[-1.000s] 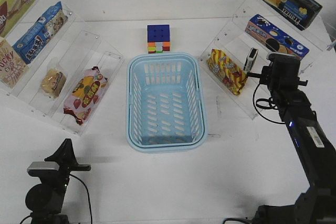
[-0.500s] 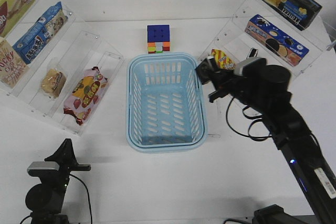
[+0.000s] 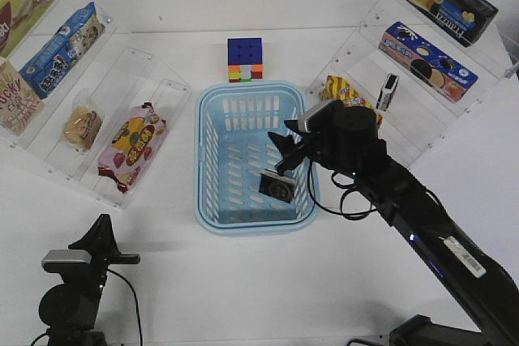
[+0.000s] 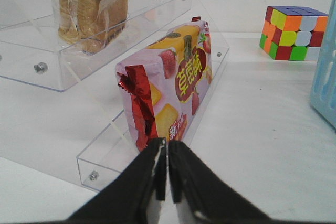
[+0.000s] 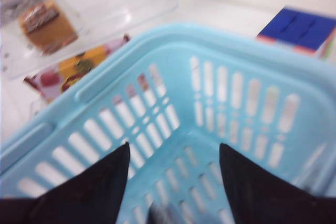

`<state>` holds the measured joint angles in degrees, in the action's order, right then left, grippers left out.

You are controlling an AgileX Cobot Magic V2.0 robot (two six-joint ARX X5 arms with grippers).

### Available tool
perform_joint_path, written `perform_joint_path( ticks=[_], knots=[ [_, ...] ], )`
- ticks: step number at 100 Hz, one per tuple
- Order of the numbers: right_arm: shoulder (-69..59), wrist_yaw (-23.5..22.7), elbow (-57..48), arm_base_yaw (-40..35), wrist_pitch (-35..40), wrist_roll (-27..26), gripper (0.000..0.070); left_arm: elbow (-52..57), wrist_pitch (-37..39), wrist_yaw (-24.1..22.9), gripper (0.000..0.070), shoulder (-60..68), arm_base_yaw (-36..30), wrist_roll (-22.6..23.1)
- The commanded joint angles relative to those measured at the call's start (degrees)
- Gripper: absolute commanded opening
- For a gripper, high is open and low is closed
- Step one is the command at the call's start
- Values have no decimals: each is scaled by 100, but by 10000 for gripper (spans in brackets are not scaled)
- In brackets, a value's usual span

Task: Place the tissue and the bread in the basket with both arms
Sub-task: 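Carry the black box over the basket and release it inside, then withdraw the right gripper and reach the left gripper toward the shelf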

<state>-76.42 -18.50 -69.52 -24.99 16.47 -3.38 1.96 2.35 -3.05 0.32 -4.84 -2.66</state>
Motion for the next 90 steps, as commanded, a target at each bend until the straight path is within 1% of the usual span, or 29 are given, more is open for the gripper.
perform_joint_path(
  ticks=[1,6,12,15,20,26,32,37,44,50,55,61,67,75,78,80,82,86,90],
  knots=[
    [363,254,-77,181,-37,17,0,-116,79,9,1,-4,-4,-376],
    [610,474,-77,341,94,-17,0,-114,81,11,1,-4,-4,-863],
    [914,789,-42,490,262,-223,0,-105,76,9,1,-4,-4,-1628],
    [1093,898,17,544,289,-243,0,-103,90,9,1,-4,-4,-1976],
    [1408,1106,199,614,236,-243,0,-81,103,9,1,-4,-4,-2396],
    [1888,1235,616,686,-59,-243,0,2,87,11,1,-4,-4,-2686],
    [2457,1266,1231,745,-551,-192,0,179,4,103,1,-2,-4,-2881],
    [2955,1331,1825,776,-1027,-109,0,398,-111,256,1,4,-4,-2914],
    [3587,1576,2656,782,-1652,-107,0,822,-387,289,1,107,-4,-2874],
    [3976,1716,3244,782,-2063,-131,0,1244,-647,286,1,326,-4,-2640],
    [4183,1727,3578,782,-2251,-166,0,1600,-820,278,1,629,-4,-2286],
    [4284,1727,3766,782,-2277,-223,0,2037,-1008,229,1,1104,-4,-1773],
    [4291,1720,3781,782,-2138,-275,0,2483,-1193,144,1,1692,-4,-1215],
    [4291,1696,3781,780,-2033,-286,0,3080,-1458,127,2,2511,-4,-369],
    [4291,1694,3781,780,-2020,-289,0,3289,-1526,122,15,2811,-4,-37],
    [4288,1696,3781,780,-2011,-291,0,3427,-1561,116,46,2999,-2,168],
    [4288,1696,3781,776,-2011,-299,0,3558,-1589,98,102,3182,-2,361],
    [4280,1696,3781,776,-2011,-317,0,3807,-1615,26,247,3536,-4,664],
    [4262,1698,3781,776,-2024,-328,0,4037,-1606,-116,402,3875,-4,826]
  ],
)
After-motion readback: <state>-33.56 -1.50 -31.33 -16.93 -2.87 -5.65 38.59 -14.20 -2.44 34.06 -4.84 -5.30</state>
